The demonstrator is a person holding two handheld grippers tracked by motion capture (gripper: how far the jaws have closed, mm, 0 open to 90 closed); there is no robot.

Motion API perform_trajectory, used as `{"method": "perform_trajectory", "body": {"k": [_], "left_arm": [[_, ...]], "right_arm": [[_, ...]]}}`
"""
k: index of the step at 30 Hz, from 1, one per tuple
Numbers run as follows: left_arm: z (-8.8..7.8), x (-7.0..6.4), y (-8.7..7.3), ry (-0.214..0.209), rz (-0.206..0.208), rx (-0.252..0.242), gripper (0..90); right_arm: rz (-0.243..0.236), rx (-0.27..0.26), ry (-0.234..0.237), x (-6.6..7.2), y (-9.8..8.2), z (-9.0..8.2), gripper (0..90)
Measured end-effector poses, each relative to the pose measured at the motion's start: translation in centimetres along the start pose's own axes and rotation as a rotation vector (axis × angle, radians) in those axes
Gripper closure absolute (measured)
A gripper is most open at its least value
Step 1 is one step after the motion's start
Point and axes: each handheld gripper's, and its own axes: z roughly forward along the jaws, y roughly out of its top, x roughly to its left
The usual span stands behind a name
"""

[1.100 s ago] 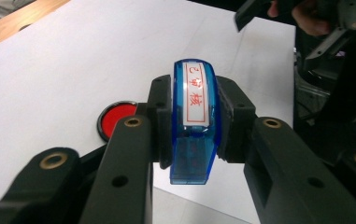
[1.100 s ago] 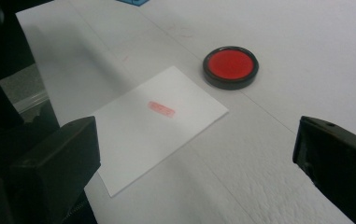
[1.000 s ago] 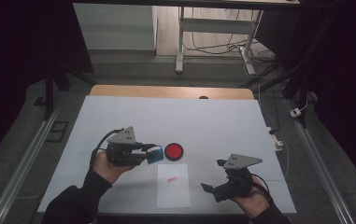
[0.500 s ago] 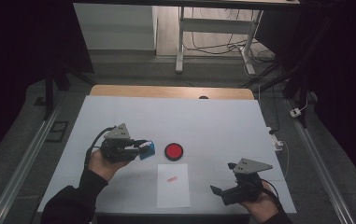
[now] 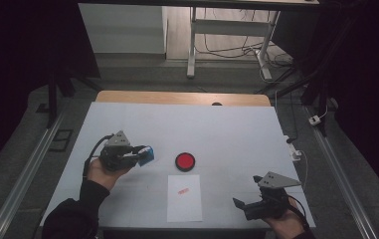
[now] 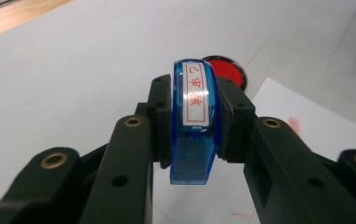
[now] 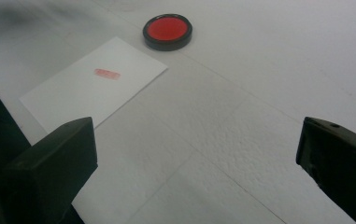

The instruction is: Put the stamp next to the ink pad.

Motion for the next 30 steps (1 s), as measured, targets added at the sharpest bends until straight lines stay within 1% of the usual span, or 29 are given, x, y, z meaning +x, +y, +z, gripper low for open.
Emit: {"method": "perform_trajectory", "body": {"k": [5, 9, 12, 14, 16, 19, 22, 27, 30], "left_arm": [[0.3, 0.7, -0.6, 0.024, -0.009, 0.007, 70.0], [0.5, 1.1, -1.1, 0.036, -0.018, 0.017, 70.0], [0.9, 1.5, -1.5, 0.035, -0.024, 0.026, 70.0], [1.1, 1.7, -1.7, 0.026, -0.024, 0.027, 70.0], [1.3, 1.8, -1.9, 0.021, -0.027, 0.03, 70.0], [1.8, 2.1, -2.3, 0.024, -0.013, 0.041, 70.0], [2.3, 2.5, -2.7, 0.011, -0.024, 0.054, 69.9], [2.8, 2.7, -3.1, 0.014, -0.007, 0.082, 69.9], [3.1, 2.8, -3.4, 0.003, -0.003, 0.088, 69.8]], "right_arm": [[0.023, 0.004, -0.006, -0.3, -0.5, -0.5, 0.0], [0.025, 0.01, -0.019, -0.4, -0.9, -0.9, 0.0], [0.031, 0.001, -0.026, -0.5, -1.0, -1.3, 0.0], [0.037, -0.007, -0.026, -0.6, -1.1, -1.4, 0.0], [0.038, -0.006, -0.029, -0.6, -1.2, -1.5, 0.0], [0.037, -0.007, -0.026, -0.6, -1.2, -1.5, 0.0], [0.03, -0.002, -0.023, -0.6, -1.2, -1.5, 0.0], [0.028, -0.001, -0.016, -0.6, -1.2, -1.4, 0.0], [0.026, -0.001, -0.013, -0.5, -1.2, -1.4, 0.0]]}}
